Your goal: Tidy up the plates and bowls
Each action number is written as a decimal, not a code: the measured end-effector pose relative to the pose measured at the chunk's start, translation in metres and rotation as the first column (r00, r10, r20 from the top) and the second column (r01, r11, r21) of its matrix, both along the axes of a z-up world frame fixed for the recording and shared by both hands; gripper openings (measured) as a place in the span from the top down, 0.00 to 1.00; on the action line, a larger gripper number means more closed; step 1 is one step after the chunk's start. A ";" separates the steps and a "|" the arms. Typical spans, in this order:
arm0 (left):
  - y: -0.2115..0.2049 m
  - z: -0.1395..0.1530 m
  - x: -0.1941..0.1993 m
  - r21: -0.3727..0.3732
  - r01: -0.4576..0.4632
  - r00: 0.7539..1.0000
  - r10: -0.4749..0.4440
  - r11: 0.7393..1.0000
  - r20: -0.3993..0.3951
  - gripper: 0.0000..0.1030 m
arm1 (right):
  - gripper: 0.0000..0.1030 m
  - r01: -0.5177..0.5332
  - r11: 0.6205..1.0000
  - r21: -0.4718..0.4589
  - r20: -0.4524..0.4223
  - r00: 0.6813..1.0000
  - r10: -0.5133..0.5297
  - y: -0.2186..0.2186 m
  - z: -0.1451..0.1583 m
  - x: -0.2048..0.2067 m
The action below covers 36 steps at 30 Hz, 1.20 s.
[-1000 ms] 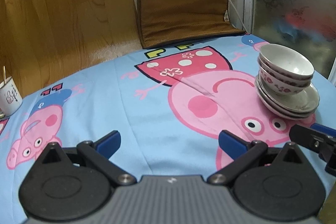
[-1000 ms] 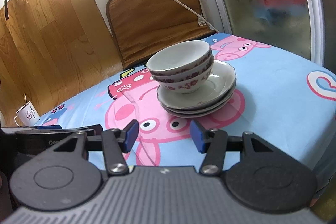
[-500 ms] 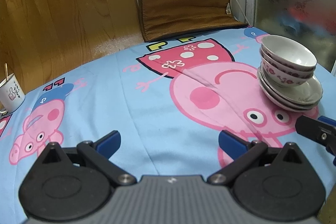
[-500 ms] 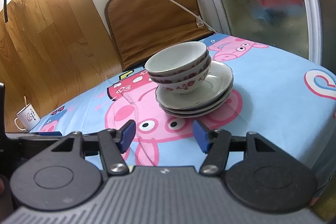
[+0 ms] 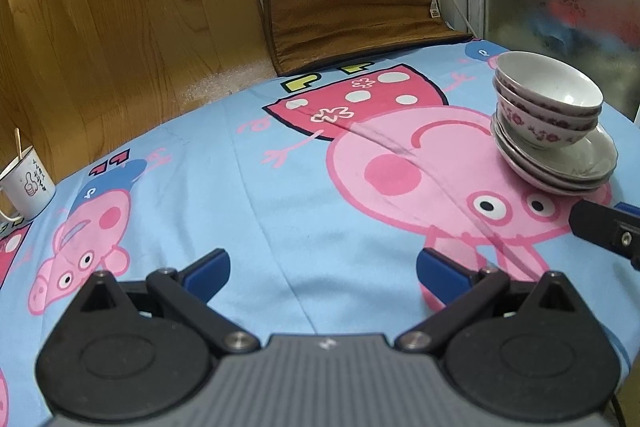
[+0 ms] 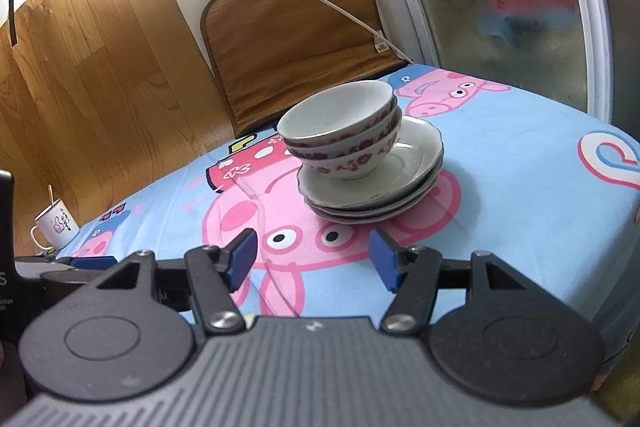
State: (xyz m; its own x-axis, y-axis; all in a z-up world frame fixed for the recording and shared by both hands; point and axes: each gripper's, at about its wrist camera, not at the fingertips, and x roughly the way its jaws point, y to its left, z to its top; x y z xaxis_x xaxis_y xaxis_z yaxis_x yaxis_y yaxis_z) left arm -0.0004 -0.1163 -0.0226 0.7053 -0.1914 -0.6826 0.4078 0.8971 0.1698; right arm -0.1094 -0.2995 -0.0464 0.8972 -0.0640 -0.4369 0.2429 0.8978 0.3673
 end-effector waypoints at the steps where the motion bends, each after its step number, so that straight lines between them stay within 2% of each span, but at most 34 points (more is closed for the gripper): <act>1: 0.001 0.000 0.000 -0.001 0.000 1.000 0.000 1.000 -0.002 0.00 | 0.37 0.000 1.000 0.001 0.000 1.000 0.000 0.000 0.000 0.000; 30: 0.007 -0.004 -0.001 0.020 -0.039 0.999 0.039 0.999 -0.014 0.00 | 0.37 0.001 1.000 0.020 0.004 1.000 -0.001 0.002 -0.001 -0.004; 36: 0.008 -0.006 -0.001 0.001 -0.029 0.998 0.029 1.000 -0.049 0.00 | 0.36 0.001 1.000 0.022 0.003 1.000 -0.001 0.002 -0.001 -0.004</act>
